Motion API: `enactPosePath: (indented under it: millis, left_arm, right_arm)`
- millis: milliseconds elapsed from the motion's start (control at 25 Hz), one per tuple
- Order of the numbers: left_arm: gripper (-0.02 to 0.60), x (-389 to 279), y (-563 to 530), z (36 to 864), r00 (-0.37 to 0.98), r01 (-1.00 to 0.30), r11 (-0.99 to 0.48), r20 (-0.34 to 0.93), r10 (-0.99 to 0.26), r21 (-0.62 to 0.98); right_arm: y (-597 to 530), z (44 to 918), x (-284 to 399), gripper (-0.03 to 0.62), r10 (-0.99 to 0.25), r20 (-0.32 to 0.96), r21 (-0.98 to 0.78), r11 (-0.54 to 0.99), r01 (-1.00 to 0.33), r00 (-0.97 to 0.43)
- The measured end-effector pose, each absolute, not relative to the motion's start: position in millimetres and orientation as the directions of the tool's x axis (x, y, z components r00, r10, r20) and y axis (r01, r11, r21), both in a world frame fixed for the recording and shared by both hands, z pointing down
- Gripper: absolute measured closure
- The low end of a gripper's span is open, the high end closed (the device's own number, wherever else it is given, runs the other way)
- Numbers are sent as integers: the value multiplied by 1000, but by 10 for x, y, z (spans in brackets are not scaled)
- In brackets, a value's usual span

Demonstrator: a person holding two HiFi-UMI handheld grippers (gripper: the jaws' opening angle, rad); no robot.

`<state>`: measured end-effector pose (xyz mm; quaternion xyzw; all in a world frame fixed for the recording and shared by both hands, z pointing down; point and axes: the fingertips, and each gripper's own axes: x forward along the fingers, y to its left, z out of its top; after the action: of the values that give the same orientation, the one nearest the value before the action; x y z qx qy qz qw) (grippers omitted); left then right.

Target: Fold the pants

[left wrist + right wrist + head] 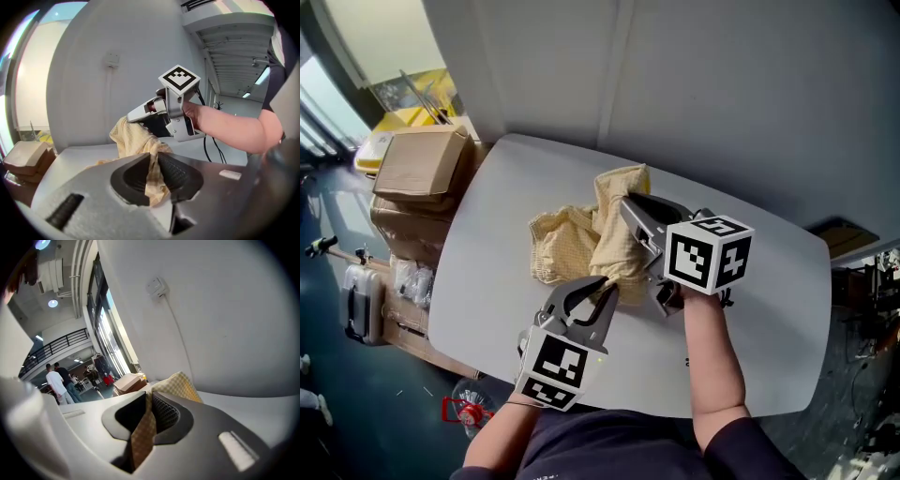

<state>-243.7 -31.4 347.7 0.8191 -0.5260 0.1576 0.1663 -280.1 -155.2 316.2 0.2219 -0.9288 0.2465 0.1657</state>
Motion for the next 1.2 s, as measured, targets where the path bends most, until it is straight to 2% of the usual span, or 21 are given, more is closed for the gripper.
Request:
enactPosePath:
  millis: [280,560,680,760,880,920,1040,1200]
  left_arm:
    - [528,-3430,57,3698,276,-961,-247,477,-834,124]
    - [499,-4037,417,4255,190,-982,-144,597,-780,124]
    - [503,-4204,495,4236,178,-982,-108,578,-797,154]
    - [515,-4238,473,4147,185,-980,-108,550,-815,169]
    - [539,-4237,371,3999,186,-980,-119,519,-834,160]
    - [558,-4228,339,3961,188,-979,-118,514,-837,166]
    - [573,-4140,235,3921,208,-973,-124,519,-829,192]
    - [593,-3986,125,3931,227,-965,-119,516,-826,235]
  right_arm:
    - [-1139,3380,-3892,546,-202,411,-407,832,-377,-889]
    - [-875,4026,-4473,520,-150,517,-409,821,-398,-843]
    - [-761,4314,-4595,465,-105,574,-389,837,-384,-812]
    - [-723,4310,-4593,447,-95,576,-380,849,-368,-812]
    - [-790,3982,-4412,458,-146,503,-400,834,-379,-852]
    - [-827,3868,-4301,473,-174,480,-401,828,-391,-860]
    - [-938,3632,-3890,592,-250,440,-384,816,-432,-863]
    - [-938,3552,-3378,592,-290,435,-369,806,-463,-852]
